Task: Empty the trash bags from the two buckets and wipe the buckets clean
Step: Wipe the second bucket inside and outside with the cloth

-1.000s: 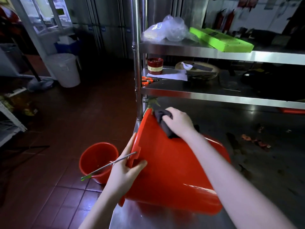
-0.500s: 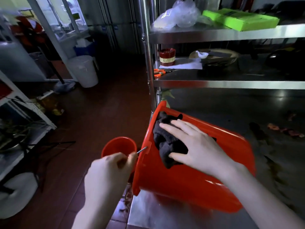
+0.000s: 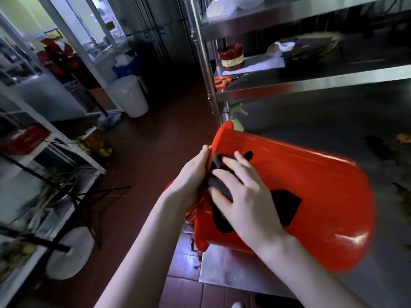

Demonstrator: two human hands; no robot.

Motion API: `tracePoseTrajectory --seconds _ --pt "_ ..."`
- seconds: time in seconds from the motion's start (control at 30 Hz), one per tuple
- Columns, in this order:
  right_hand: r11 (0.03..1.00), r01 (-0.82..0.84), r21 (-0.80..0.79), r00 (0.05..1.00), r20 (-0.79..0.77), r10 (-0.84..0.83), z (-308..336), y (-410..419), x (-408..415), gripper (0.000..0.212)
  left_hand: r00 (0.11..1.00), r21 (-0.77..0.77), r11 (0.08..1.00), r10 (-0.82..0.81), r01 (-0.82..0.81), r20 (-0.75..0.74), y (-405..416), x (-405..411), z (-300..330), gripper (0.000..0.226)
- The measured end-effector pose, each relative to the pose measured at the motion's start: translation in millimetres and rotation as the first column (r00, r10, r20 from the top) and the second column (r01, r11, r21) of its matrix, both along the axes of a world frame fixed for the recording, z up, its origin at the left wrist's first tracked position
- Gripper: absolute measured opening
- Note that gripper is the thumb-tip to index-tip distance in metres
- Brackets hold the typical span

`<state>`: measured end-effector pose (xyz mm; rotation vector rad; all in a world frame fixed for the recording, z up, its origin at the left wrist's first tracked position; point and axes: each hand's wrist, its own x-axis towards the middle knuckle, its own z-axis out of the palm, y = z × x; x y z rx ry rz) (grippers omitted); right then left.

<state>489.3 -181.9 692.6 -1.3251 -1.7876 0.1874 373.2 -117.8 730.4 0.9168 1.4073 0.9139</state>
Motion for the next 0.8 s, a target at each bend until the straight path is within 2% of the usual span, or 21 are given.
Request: tracePoseTrajectory --seconds 0.1,0.23,0.33,0.4,0.53,0.6,0.7,0.8 --pt "0.996 -0.075 -0.044 0.996 0.044 0.077 -5 -14 -4 0.051 0.998 0.029 0.998 -0.054 0.055 -0.021 -1 -1 -1 0.046" --pt "0.999 0.047 0.002 0.998 0.033 -0.047 -2 -12 -1 0.032 0.995 0.029 0.995 -0.098 0.099 -0.024 -3 -1 -1 0.054" --pt "0.997 0.064 0.034 0.997 -0.034 -0.063 4 -1 -5 0.022 0.993 0.060 0.991 -0.117 0.118 -0.013 -5 -2 -5 0.061" --pt "0.999 0.028 0.025 0.996 -0.083 -0.026 11 14 -3 0.021 0.994 0.066 0.992 -0.110 0.111 -0.022 -5 -3 -9 0.055" --pt "0.992 0.078 -0.103 0.960 -0.261 -0.103 33 63 11 0.009 1.000 0.066 0.997 -0.029 0.029 0.000 -3 -4 -14 0.041" --pt "0.986 0.108 -0.126 0.951 -0.275 -0.139 32 65 11 0.010 0.999 0.095 0.995 -0.027 0.029 -0.020 -1 -4 -16 0.039" --pt "0.998 0.040 -0.041 0.965 -0.258 -0.049 15 30 0 0.014 0.993 0.117 0.989 -0.078 0.088 -0.087 5 -5 -13 0.044" --pt "0.997 -0.040 0.063 0.966 -0.251 0.055 0 8 -8 0.012 0.992 0.070 0.992 -0.104 0.109 -0.071 7 -9 -13 0.049"
